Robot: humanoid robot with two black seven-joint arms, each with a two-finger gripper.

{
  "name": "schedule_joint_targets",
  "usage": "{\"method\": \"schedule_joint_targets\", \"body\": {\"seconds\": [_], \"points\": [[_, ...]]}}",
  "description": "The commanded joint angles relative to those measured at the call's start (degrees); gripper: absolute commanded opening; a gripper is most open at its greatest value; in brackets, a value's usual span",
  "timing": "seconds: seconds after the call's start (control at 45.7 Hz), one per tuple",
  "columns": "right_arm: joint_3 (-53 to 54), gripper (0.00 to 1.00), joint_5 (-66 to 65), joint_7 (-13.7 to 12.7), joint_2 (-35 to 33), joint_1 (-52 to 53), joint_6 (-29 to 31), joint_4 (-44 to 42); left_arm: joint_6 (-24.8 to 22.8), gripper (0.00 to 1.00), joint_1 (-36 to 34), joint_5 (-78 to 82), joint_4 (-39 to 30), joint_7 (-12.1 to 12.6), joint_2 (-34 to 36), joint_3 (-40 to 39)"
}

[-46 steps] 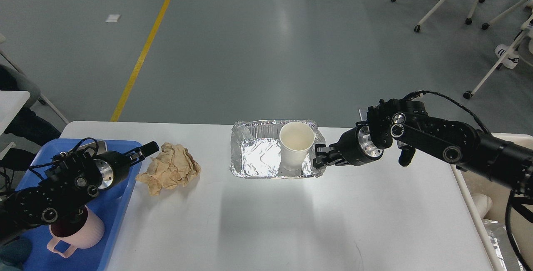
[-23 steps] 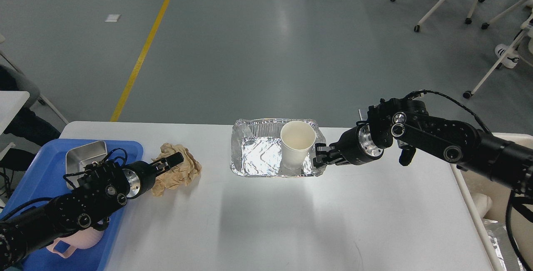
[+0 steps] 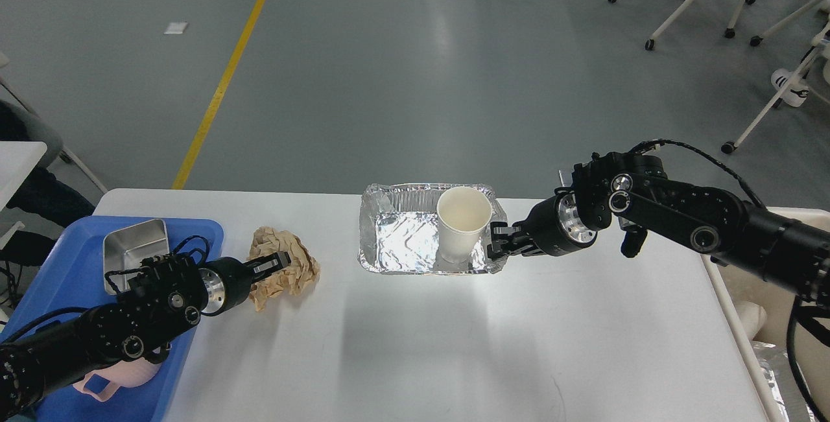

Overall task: Tidy desktop
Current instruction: 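Move the left gripper down and grasp the crumpled brown paper, then lift the brown paper and release it into the foil tray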

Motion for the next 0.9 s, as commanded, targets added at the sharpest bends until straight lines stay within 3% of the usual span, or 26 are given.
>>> {"method": "schedule_joint_targets", "body": {"seconds": [0.0, 0.066, 0.219, 0.503, 0.612, 0.875], "points": [[0.00, 0.00, -0.08, -0.09, 0.12, 0.08, -0.09, -0.12, -2.05, 0.02, -1.26, -0.12, -2.56, -1.77, 1.56, 0.07], [0.00, 0.00, -0.08, 0.00, 0.03, 0.17, -0.09, -0.21, -2.23, 0.02, -1.44, -0.12, -4.84, -1.86, 4.45, -0.11], [0.00, 0.00, -0.08, 0.00, 0.12, 0.17, -0.09, -0.38, -2.40, 0.02, -2.40, -0.38, -17.22, -1.95, 14.99, -2.47], [0.00, 0.00, -0.08, 0.00, 0.82, 0.61, -0.09, -0.47, -6.53, 0.02, -3.46, -0.47, -36.92, -1.87, 30.82, -18.99], [0.00, 0.00, -0.08, -0.09, 0.73, 0.61, -0.09, -0.47, -8.72, 0.03, -3.72, -0.47, -39.38, -1.43, 32.50, -24.53], [0.00, 0.00, 0.00, -0.09, 0.20, 0.43, -0.09, -0.12, -10.40, 0.03, -9.87, -0.47, -42.20, -1.25, 33.55, -25.33]]}}
